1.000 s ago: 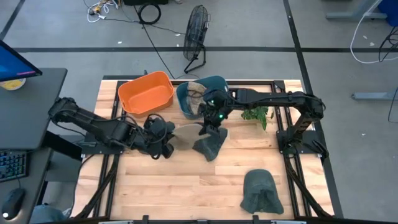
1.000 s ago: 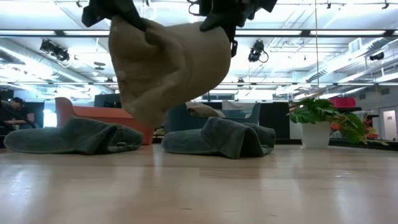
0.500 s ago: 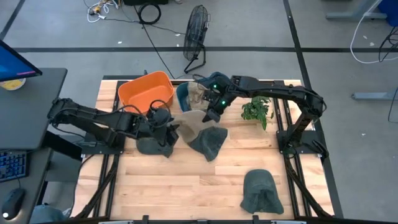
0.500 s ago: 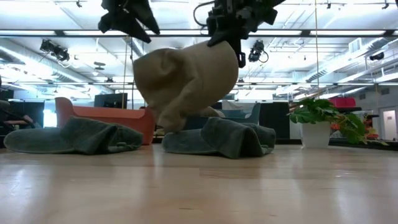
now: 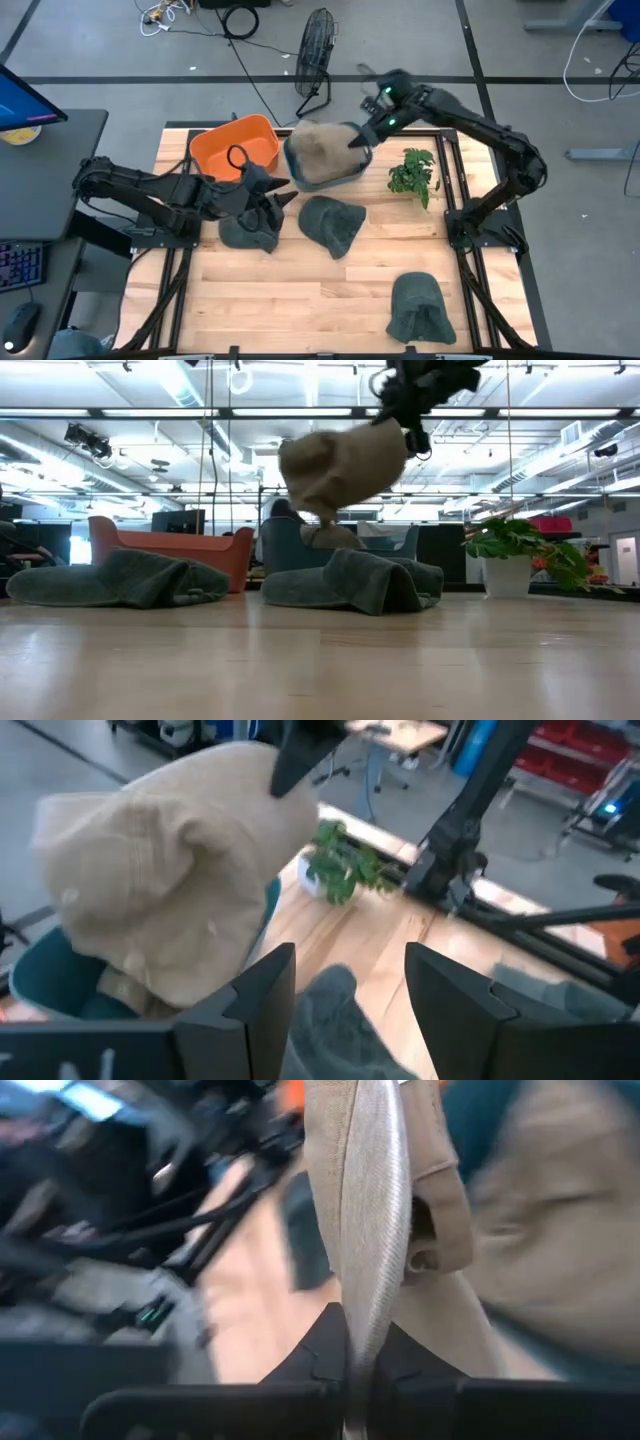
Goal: Pick & Place hat
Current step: Put the brown cap into the blue bin
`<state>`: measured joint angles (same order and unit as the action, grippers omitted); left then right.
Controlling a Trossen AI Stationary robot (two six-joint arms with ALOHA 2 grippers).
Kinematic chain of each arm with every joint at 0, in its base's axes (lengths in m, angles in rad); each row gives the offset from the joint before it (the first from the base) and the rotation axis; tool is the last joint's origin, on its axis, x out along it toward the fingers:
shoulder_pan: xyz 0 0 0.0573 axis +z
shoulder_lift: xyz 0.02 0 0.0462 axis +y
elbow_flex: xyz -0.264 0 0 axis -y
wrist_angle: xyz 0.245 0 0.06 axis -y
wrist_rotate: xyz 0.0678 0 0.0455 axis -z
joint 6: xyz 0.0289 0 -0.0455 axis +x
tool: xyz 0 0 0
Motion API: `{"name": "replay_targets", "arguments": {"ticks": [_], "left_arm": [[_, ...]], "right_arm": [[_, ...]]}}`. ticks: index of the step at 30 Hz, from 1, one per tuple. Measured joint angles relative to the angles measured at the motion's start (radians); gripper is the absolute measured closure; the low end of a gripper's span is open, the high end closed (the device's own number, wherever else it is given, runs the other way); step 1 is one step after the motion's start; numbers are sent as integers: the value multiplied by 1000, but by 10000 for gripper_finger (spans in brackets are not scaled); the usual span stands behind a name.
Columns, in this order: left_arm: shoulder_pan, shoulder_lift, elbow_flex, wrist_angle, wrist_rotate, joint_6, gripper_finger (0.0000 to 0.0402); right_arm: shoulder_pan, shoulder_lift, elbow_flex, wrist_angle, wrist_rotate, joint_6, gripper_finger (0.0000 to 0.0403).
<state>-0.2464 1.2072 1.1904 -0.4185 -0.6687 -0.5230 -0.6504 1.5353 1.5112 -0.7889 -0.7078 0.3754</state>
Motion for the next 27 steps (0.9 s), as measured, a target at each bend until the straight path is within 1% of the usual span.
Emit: {"name": "replay_targets", "arguments": {"ticks": [2,4,7,10,12,16,19,23,25,27], "left_arm": [[0,2,3,-3,-1,4,209],[0,5,2,-7,-1,4,209],[0,3,2,-6,-1,4,209],[1,4,2,-6,-1,3,209],[1,4,2,-6,-1,3,209],[1,4,2,-6,-1,3,209],[1,4,2,-6,-1,3,209],[1,4,2,-6,-1,3,209],[1,4,2,-6,-1,2,209],[1,4,2,-6,-1,-10,209]], "right_arm": [[-45,-10,0,-39,53,-24,394],[-88,-11,0,-83,74,-53,394],[-132,3,0,-104,72,-82,394],[-145,38,0,-121,46,-100,394],[-146,73,0,-133,9,-105,394],[-123,144,0,-128,-135,-126,394],[-107,172,0,-72,-222,-102,394],[-104,175,0,39,-337,-34,394],[-104,175,0,70,-344,-2,394],[-108,175,0,63,-335,-6,394]]}}
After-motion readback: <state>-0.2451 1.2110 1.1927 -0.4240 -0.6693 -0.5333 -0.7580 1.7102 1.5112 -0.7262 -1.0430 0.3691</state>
